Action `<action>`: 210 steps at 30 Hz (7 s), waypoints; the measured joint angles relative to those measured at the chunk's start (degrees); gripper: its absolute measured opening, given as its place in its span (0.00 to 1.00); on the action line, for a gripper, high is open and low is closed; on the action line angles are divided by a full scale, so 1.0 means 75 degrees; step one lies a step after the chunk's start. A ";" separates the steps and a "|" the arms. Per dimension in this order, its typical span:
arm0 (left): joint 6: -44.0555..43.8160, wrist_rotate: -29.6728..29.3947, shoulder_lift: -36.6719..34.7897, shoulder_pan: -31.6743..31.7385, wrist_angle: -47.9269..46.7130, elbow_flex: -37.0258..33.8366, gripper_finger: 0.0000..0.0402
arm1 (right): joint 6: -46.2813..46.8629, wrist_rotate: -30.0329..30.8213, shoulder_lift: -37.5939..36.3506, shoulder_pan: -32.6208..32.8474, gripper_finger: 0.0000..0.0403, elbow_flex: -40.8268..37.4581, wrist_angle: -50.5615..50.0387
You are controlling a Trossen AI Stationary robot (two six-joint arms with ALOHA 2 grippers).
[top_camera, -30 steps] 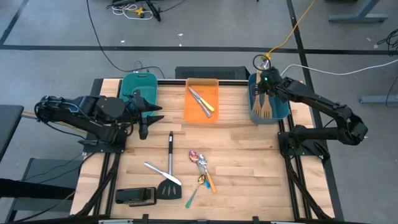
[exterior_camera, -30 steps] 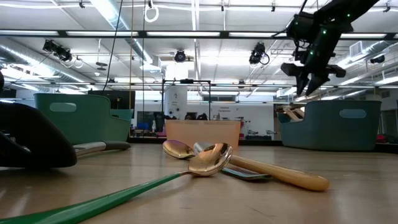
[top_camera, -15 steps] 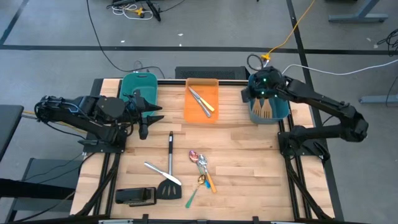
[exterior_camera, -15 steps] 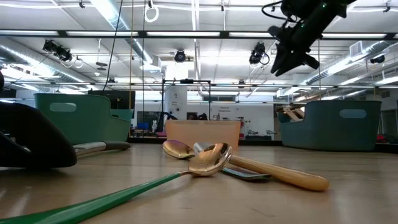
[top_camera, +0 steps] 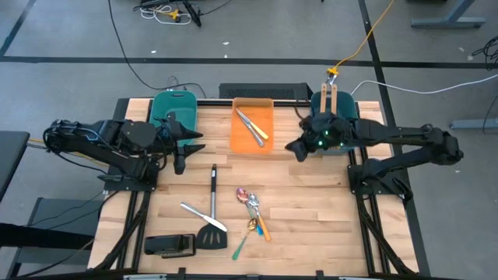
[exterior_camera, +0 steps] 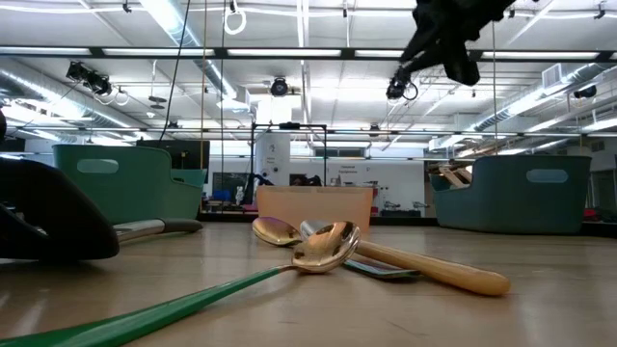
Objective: Pick & Place Kitchen Items
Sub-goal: Put the gold spoon into the green bin
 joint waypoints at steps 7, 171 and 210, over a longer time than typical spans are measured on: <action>0.0003 0.0002 0.0000 -0.0003 0.0000 0.0000 0.44 | 0.0568 0.0430 0.0420 0.1613 0.21 0.0012 0.0888; -0.5718 0.2776 1.0245 -0.2359 -0.1967 0.5345 0.44 | 0.0701 0.3994 0.2440 0.4793 0.21 0.0009 0.2303; -0.6023 0.3074 1.0831 -0.2344 -0.1923 0.5387 0.44 | 0.0731 0.4005 0.2442 0.4795 0.21 0.0009 0.2399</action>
